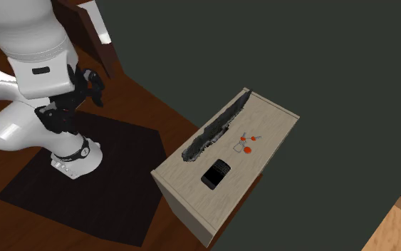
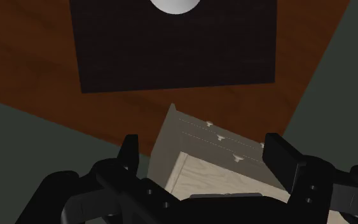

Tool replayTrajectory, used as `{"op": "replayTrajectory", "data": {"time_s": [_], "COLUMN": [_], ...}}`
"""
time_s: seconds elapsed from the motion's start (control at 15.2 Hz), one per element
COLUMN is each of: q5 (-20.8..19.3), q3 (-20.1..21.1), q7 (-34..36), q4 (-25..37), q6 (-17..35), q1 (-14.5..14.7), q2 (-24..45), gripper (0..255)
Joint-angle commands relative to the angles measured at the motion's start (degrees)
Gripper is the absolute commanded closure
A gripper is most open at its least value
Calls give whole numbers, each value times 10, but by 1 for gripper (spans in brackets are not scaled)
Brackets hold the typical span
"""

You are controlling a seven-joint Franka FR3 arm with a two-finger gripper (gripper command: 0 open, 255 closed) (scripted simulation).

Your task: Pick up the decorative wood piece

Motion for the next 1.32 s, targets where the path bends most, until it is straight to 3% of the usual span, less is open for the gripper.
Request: {"op": "replayTrajectory", "data": {"time_s": [0.0, 0.59, 1.25], "q5": [0, 9, 38], "q3": [0, -17, -8], "q7": [0, -126, -260], "q4": [0, 72, 208], "q6": [0, 121, 191], "q1": [0, 58, 111], "q2": [0, 188, 388], "gripper": [0, 0, 0]}}
